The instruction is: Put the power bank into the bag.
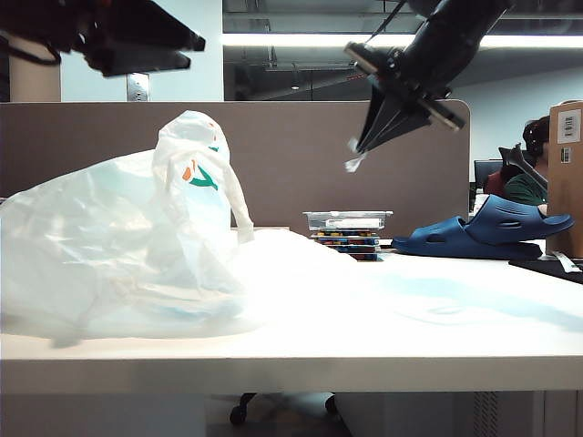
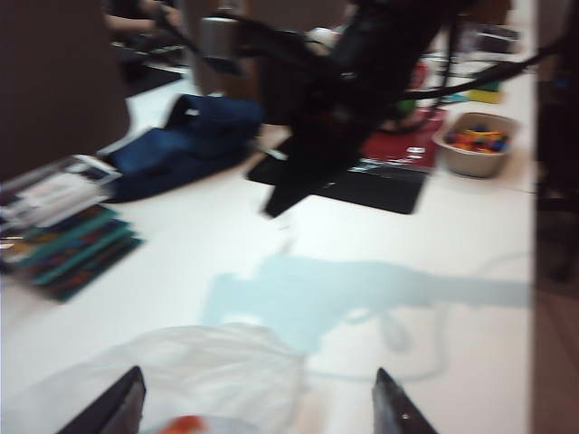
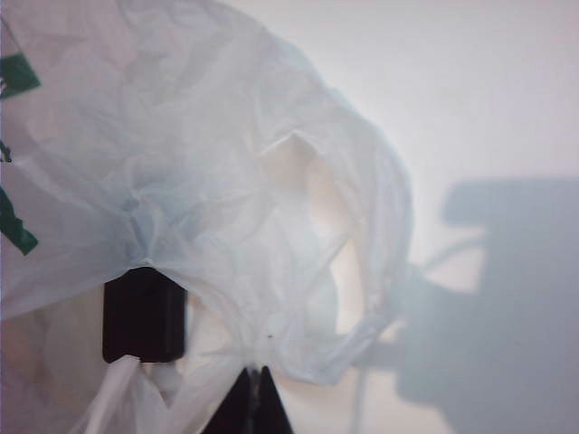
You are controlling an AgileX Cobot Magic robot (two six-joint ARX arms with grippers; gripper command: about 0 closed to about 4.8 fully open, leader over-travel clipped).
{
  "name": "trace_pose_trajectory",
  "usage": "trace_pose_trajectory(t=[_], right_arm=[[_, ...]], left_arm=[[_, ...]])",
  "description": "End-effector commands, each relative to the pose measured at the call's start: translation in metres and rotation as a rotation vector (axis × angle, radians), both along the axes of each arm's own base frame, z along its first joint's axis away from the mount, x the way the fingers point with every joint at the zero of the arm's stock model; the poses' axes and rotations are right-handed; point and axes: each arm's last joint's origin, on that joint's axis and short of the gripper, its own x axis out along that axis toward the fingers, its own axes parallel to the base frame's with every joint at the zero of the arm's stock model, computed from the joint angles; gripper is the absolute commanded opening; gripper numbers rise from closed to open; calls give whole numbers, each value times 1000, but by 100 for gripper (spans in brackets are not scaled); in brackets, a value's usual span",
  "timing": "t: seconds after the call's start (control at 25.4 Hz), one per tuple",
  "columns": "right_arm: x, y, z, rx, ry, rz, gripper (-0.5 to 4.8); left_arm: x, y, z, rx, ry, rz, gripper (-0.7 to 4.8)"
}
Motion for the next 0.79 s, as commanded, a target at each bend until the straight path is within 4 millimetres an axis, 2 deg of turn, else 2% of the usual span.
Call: trace_pose_trajectory(t=[0.04, 0.12, 0.2, 0.24, 0.28, 0.32, 0.67, 0.71, 0.79], right_arm=[[-4, -10, 14, -33, -55, -39, -8], [-7, -20, 22, -61, -88, -68, -9], [-11, -27, 31, -95, -121, -104, -8], [-13, -32, 36, -105, -137, -111, -9], [-18, -41, 45, -124, -167, -144, -9], [-23, -50, 55, -132, -197, -176, -9], [-60, -96, 106, -182, -354, -371, -9], [-72, -104, 118, -194, -390, -410, -9], [-84, -112, 128, -205, -425, -448, -9]], left_arm=[[-7, 5, 16, 17, -65, 165, 304], [-12, 9, 24, 28, -96, 286, 295], [-17, 13, 31, 33, -126, 395, 228], [-19, 15, 36, 34, -145, 461, 167], [-24, 20, 43, 37, -179, 560, 62], [-31, 25, 50, 30, -207, 632, -5], [-59, 38, 75, -13, -304, 832, -6], [-64, 40, 79, -24, -316, 879, -6], [-68, 42, 81, -28, -321, 924, -6]])
